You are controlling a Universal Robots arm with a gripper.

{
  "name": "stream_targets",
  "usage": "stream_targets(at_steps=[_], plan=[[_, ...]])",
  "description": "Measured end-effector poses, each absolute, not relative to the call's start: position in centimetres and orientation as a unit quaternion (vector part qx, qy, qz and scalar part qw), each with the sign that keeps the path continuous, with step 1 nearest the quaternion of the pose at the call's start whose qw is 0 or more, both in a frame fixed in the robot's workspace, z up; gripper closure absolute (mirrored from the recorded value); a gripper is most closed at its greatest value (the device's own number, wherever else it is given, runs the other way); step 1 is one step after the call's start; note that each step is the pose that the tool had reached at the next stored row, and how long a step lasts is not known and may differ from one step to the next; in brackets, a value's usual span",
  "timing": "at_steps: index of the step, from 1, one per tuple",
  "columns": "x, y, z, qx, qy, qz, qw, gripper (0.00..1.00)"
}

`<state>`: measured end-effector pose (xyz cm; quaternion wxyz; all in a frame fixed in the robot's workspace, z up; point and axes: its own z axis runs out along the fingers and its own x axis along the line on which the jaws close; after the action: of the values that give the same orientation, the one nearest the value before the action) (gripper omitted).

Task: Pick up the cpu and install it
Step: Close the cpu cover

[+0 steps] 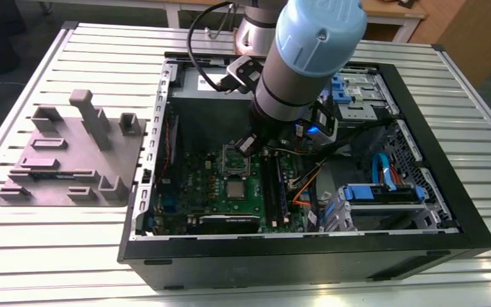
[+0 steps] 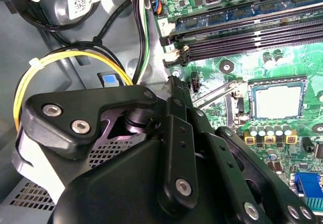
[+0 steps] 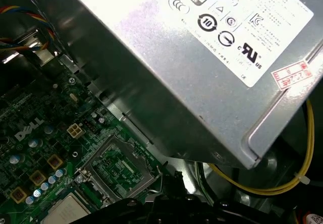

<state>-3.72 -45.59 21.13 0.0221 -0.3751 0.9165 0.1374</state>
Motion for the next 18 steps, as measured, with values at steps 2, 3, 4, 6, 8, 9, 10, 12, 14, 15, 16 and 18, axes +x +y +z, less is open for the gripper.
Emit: stream_targets(at_steps=[2,3,4,6,8,9,10,12,14,15,16,18], plan=[[-3.7,-45.6,21.1,-0.375,0.916,0.137,0.022,0.9],[-3.7,-45.6,21.1,-0.375,0.916,0.137,0.022,0.9],[-3.7,-45.6,21.1,-0.375,0.916,0.137,0.022,0.9],[-3.7,-45.6,21.1,-0.375,0.917,0.137,0.022,0.9],[-3.7,-45.6,21.2,-0.375,0.917,0.135,0.021,0.9],[-3.7,-45.6,21.2,-0.375,0.917,0.134,0.02,0.9],[-3.7,-45.6,21.3,-0.375,0.917,0.132,0.019,0.9],[-3.7,-45.6,21.6,-0.375,0.918,0.128,0.018,0.9],[-3.7,-45.6,21.9,-0.375,0.918,0.124,0.016,0.9],[-3.7,-45.6,22.0,-0.375,0.919,0.122,0.015,0.9],[-3.7,-45.6,22.1,-0.375,0.919,0.12,0.014,0.9],[-3.7,-45.6,22.2,-0.375,0.92,0.114,0.012,0.9]])
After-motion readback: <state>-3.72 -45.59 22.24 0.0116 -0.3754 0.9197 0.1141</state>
